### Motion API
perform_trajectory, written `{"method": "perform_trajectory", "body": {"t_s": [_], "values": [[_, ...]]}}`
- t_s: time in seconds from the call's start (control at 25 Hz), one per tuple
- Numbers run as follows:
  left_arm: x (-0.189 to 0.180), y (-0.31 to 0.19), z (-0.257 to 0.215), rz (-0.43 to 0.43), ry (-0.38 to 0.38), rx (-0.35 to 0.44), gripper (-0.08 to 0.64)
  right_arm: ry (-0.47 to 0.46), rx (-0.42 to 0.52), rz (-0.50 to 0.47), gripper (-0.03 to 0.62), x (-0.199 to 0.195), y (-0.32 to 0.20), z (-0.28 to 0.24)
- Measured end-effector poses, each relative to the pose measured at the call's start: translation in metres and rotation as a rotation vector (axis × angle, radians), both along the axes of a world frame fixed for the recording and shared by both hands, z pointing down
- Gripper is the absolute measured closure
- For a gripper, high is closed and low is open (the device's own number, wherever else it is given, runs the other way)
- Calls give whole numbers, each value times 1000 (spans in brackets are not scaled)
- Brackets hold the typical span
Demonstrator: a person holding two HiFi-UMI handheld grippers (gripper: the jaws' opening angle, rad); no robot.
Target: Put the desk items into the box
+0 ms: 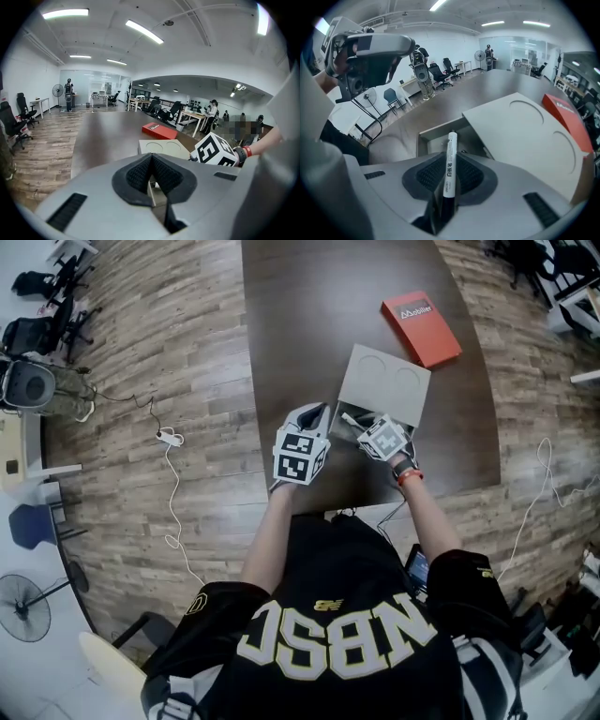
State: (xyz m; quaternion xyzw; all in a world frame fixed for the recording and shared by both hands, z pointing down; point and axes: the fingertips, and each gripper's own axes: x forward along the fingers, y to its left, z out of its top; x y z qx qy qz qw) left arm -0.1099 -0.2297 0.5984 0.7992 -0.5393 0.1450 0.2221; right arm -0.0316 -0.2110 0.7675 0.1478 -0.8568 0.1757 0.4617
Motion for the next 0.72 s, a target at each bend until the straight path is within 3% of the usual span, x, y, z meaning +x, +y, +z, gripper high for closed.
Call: {"method": "perform_trajectory", "body": {"t_s": [0.36,0.56,0.72], "values": [[2,0,2,-5,-7,-10,546,6,-19,16,514,4,0,16],[0,0,2,1,-15,-10,546,1,-21,48,463,3,-2,10],[0,-2,0,13,-20,2,546,-31,-1,75,463,2,-5,-4]]}}
